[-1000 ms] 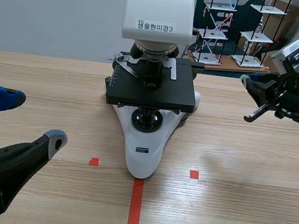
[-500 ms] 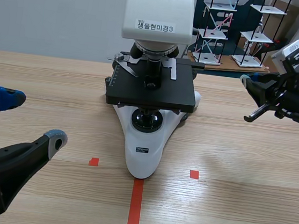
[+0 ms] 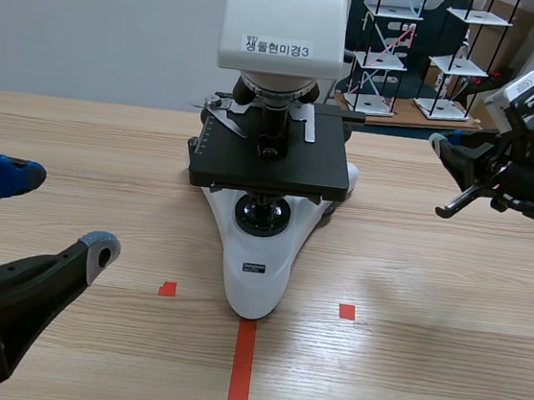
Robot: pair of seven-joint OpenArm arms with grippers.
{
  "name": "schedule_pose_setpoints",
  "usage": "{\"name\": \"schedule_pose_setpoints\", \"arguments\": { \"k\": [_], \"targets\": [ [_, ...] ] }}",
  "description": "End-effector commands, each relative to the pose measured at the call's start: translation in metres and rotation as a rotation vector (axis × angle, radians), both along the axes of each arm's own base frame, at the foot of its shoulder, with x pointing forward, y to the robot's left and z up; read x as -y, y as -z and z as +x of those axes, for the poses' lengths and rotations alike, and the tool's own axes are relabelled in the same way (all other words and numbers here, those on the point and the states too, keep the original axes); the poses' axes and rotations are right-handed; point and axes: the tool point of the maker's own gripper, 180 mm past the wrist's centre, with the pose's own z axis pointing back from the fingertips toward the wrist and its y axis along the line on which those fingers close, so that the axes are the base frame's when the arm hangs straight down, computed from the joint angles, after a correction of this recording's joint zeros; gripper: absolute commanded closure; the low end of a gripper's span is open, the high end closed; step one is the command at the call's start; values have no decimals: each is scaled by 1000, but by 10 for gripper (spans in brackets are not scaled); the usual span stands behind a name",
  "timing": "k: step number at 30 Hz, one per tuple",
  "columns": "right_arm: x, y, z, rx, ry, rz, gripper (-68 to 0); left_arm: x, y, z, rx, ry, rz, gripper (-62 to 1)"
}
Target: Point at the fine focus knob
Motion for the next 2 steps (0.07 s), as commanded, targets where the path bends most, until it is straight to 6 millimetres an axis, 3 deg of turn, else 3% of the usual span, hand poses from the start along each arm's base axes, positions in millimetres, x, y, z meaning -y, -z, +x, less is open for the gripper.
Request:
{"name": "schedule_pose_setpoints", "arguments": {
  "k": [1, 2],
  "targets": [
    [3, -19, 5, 56, 0, 6, -4, 2, -9, 1, 26, 2, -22, -596],
    [3, -19, 5, 56, 0, 6, -4, 2, -9, 1, 26, 2, -22, -596]
  ]
}}
